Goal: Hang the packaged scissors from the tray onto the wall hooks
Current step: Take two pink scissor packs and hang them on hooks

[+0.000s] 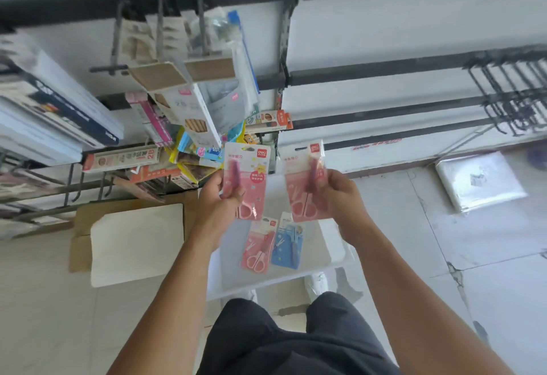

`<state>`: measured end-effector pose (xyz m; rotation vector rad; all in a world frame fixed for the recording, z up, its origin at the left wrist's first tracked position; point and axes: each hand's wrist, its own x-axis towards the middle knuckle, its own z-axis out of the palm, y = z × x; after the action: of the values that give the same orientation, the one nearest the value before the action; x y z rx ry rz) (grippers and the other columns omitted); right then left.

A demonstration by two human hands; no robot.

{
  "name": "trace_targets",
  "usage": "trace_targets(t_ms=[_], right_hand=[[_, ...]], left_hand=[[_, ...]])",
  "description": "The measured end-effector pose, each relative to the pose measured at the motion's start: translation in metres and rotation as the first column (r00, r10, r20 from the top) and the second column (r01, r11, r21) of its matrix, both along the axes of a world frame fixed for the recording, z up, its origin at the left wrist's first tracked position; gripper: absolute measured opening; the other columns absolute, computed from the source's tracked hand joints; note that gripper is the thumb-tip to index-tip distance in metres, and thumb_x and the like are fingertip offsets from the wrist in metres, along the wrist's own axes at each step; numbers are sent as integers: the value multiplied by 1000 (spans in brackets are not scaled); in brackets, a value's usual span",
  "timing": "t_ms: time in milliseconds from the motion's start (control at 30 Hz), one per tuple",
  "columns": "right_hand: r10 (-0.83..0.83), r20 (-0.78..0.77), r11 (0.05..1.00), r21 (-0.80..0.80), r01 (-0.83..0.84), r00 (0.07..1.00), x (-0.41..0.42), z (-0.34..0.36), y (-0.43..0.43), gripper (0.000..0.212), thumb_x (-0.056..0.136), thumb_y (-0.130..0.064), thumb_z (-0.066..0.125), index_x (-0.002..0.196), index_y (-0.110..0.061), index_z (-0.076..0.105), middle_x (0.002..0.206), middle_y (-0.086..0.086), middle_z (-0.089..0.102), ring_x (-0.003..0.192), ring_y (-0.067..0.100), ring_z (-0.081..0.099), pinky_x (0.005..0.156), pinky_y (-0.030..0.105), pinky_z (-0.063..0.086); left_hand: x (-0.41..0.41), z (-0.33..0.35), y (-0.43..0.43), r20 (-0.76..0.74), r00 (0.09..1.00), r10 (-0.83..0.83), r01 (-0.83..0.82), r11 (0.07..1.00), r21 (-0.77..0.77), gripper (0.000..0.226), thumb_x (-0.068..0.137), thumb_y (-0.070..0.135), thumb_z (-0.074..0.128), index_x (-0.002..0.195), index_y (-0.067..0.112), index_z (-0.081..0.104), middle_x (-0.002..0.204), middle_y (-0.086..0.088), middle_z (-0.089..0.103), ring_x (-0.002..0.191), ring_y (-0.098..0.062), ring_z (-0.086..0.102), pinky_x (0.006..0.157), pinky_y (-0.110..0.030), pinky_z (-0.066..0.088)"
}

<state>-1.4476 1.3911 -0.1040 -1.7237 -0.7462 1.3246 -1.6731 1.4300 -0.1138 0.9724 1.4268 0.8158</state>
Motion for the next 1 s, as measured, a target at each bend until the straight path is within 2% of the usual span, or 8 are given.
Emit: trace_targets(t_ms=[133, 267, 367, 467, 567, 667, 800, 1000], right_hand=[[-7, -105, 990, 141, 21, 994, 4, 48, 3, 23, 105, -13, 51, 109, 6, 62, 83, 7, 72, 60, 11, 72, 51, 25, 55], [42, -198, 947, 322, 25, 979, 18, 107, 14, 22, 104, -13, 53, 111, 6, 62, 83, 4, 77, 69, 17, 76, 56, 26, 58], [92, -222, 904, 427, 12, 971, 31, 145, 20, 15, 103, -12, 52, 106, -3, 63, 85, 4, 78, 72, 20, 77, 58, 28, 58], [137, -237, 859, 512, 4, 962, 46, 178, 22, 13, 103, -9, 52, 104, -4, 64, 92, 13, 76, 74, 24, 75, 59, 29, 58], [184, -249, 804, 594, 0, 951, 60, 212, 20, 14, 102, -8, 52, 104, -4, 64, 92, 17, 73, 73, 23, 74, 58, 29, 57], [210, -234, 756, 654, -6, 949, 76, 243, 16, 15, 103, -7, 50, 106, -2, 64, 90, 16, 73, 72, 23, 75, 56, 30, 58], [179, -233, 725, 688, 32, 956, 94, 277, 13, 17, 102, -9, 52, 99, -10, 68, 94, 17, 74, 80, 31, 74, 65, 49, 63], [119, -255, 695, 712, 103, 960, 113, 326, 15, 18, 102, -10, 51, 102, -10, 70, 86, 11, 74, 73, 25, 73, 54, 36, 60]], left_hand=[[11, 38, 0, 54, 999, -8, 5, 998, 64, 21, 91, -1, 65, 100, 19, 66, 92, 1, 78, 82, -21, 76, 66, -38, 61], [30, 98, 1, 74, 996, 45, -60, 975, 213, 21, 90, 0, 67, 99, 19, 68, 98, -4, 78, 80, -20, 76, 70, -38, 61], [45, 135, 0, 110, 990, 90, -119, 947, 297, 21, 88, 2, 69, 101, 19, 70, 102, -8, 78, 93, -35, 74, 82, -52, 59], [62, 169, -6, 145, 984, 103, -151, 913, 380, 19, 88, 7, 71, 103, 19, 70, 103, -6, 78, 97, -36, 73, 86, -56, 56], [80, 197, -10, 187, 976, 110, -185, 875, 448, 22, 88, 6, 70, 107, 17, 71, 105, -9, 78, 99, -38, 72, 84, -52, 57], [98, 221, -14, 218, 969, 112, -208, 845, 493, 26, 88, 9, 70, 112, 16, 69, 105, -6, 78, 96, -30, 75, 81, -44, 59], [121, 252, -18, 260, 958, 119, -248, 798, 549, 26, 86, 11, 70, 112, 17, 69, 106, -5, 78, 97, -27, 75, 83, -44, 57], [146, 308, -14, 297, 951, 88, -271, 698, 663, 23, 89, 11, 68, 111, 16, 70, 103, -5, 79, 95, -28, 75, 79, -39, 57]])
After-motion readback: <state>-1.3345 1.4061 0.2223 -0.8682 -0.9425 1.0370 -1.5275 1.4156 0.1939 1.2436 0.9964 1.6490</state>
